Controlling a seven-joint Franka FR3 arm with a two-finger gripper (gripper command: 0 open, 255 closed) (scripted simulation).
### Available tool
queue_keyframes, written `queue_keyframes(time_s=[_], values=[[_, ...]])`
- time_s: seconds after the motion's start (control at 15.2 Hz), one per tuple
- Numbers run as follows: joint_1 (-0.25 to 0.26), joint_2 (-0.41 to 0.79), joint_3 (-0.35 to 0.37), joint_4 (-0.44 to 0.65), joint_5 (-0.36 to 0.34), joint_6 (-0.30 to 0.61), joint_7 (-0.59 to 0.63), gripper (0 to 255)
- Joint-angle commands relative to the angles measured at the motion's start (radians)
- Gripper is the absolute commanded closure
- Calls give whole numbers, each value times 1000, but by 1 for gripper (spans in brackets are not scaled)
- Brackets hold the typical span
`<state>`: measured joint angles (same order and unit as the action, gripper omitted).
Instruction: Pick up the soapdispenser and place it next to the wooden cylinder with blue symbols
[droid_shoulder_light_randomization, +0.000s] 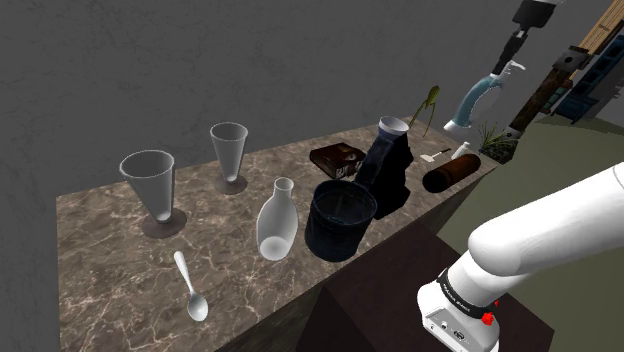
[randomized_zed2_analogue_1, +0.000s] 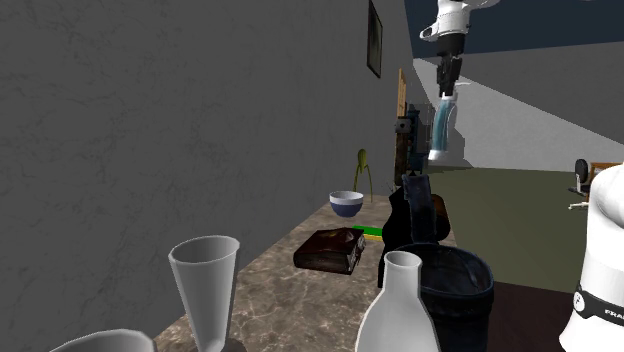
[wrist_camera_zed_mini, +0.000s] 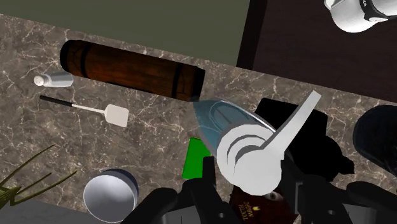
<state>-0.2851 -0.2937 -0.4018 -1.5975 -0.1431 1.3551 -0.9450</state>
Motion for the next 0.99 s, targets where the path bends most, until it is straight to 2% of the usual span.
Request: queue_keyframes(time_s=[0.0,0.07,0.92], values=[[-14,0,-31,18,-8,-13,-50,255],[-21,6,-48,35,-9,-21,-76,255],[-31,-85,-38,-231,-40,158,-41,255]])
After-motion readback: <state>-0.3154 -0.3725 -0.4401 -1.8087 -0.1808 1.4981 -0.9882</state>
